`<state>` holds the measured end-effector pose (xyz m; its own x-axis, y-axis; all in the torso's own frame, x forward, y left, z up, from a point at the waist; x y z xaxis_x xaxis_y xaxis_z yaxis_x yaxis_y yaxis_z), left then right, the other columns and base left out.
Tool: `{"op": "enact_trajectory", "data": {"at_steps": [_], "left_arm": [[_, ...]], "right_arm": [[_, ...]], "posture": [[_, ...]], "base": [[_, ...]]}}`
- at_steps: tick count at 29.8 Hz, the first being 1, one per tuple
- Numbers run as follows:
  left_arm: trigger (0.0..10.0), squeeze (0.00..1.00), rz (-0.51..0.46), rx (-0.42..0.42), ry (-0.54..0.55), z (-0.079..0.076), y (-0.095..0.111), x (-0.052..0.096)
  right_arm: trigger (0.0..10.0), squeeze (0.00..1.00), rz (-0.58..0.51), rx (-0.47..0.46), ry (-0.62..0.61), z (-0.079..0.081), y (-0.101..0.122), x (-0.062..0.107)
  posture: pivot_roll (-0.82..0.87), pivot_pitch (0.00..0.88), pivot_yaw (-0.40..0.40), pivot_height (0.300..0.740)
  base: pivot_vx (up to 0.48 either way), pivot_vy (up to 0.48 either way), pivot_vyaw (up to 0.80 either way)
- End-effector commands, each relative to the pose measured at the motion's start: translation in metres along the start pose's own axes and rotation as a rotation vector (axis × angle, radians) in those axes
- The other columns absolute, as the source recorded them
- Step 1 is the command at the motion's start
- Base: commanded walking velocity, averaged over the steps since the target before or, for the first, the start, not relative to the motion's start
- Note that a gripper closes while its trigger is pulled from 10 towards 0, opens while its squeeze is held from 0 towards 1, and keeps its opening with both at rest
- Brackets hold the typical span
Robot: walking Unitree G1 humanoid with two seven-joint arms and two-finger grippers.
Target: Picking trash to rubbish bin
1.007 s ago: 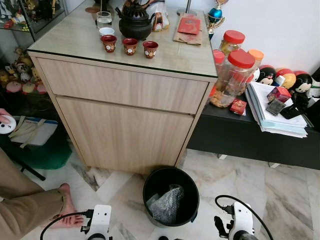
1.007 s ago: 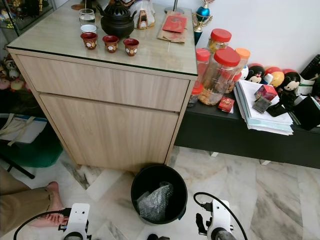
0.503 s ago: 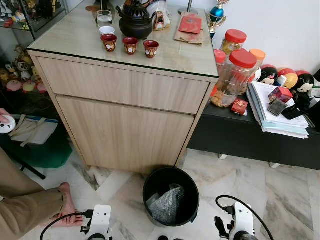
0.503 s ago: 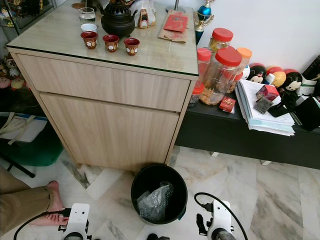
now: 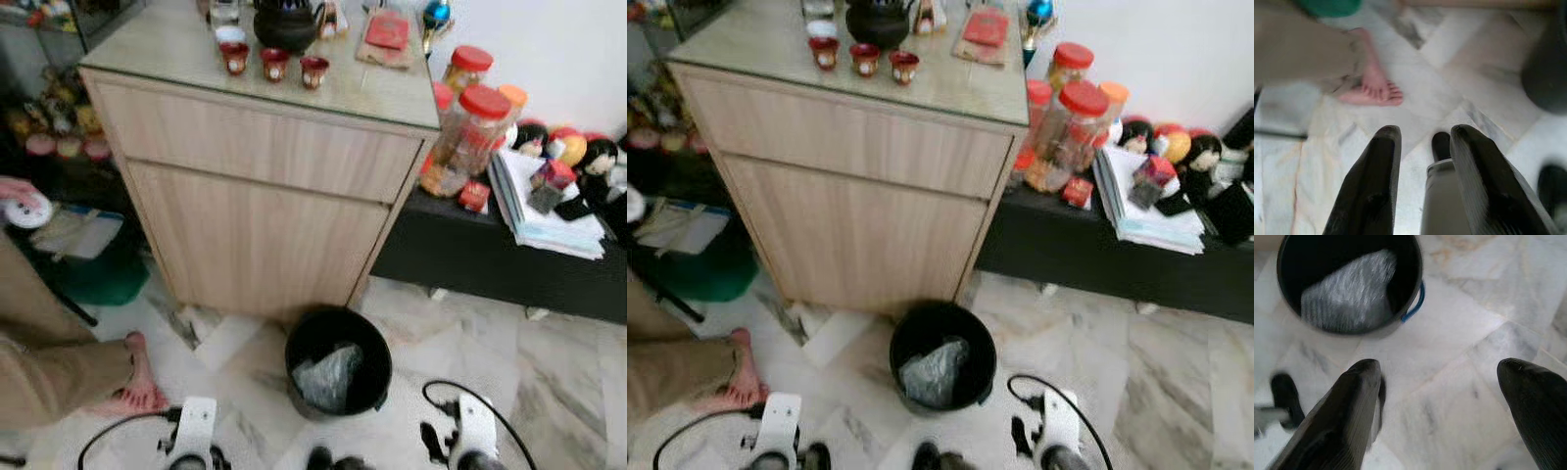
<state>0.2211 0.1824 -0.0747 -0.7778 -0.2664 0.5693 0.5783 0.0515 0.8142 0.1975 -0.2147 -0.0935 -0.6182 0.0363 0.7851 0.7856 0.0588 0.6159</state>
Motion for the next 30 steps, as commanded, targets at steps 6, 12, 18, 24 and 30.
{"op": "enact_trajectory", "data": {"at_steps": [6,12,18,24,30], "left_arm": [[10.0,0.00,0.062,0.015,-0.005,-0.0046,-0.0180,0.0080],[10.0,0.00,0.059,0.020,-0.007,-0.0062,-0.0164,0.0074],[10.0,0.00,0.063,0.020,-0.007,-0.0069,-0.0163,0.0072],[10.0,0.00,0.064,0.016,-0.009,-0.0074,-0.0161,0.0071],[10.0,0.00,0.065,0.018,-0.008,-0.0073,-0.0160,0.0069]], "right_arm": [[10.0,0.00,-0.010,0.003,-0.016,-0.0070,0.0050,-0.0001],[10.0,0.00,-0.014,0.003,-0.018,-0.0084,0.0066,-0.0002],[10.0,0.00,-0.010,0.005,-0.019,-0.0094,0.0044,0.0004],[10.0,0.00,-0.003,0.005,-0.020,-0.0097,0.0020,0.0009],[10.0,0.00,0.003,0.004,-0.022,-0.0103,0.0010,0.0011]], "posture": [[0.10,0.159,-0.159,0.740],[0.10,0.157,-0.164,0.740],[0.10,0.156,-0.165,0.740],[0.10,0.153,-0.166,0.740],[0.09,0.150,-0.167,0.740]], "base": [[-0.289,0.000,0.00],[-0.286,0.000,0.00],[-0.144,0.000,0.00],[0.000,0.000,0.00],[0.000,0.000,0.00]]}}
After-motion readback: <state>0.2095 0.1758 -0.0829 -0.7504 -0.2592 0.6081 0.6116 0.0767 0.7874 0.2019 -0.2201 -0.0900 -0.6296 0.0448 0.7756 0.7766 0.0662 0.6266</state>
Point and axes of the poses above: a point about 5 cm out from each wrist's last joint towards the gripper, its own x axis pointing back from the gripper into the wrist, its own y axis along the axis of the wrist's last joint, z = x × y, the point moved 2 cm from there along -x, pointing out of the wrist towards the gripper, and after that the axes turned 14 degrees about x, right-handed, at the moved point
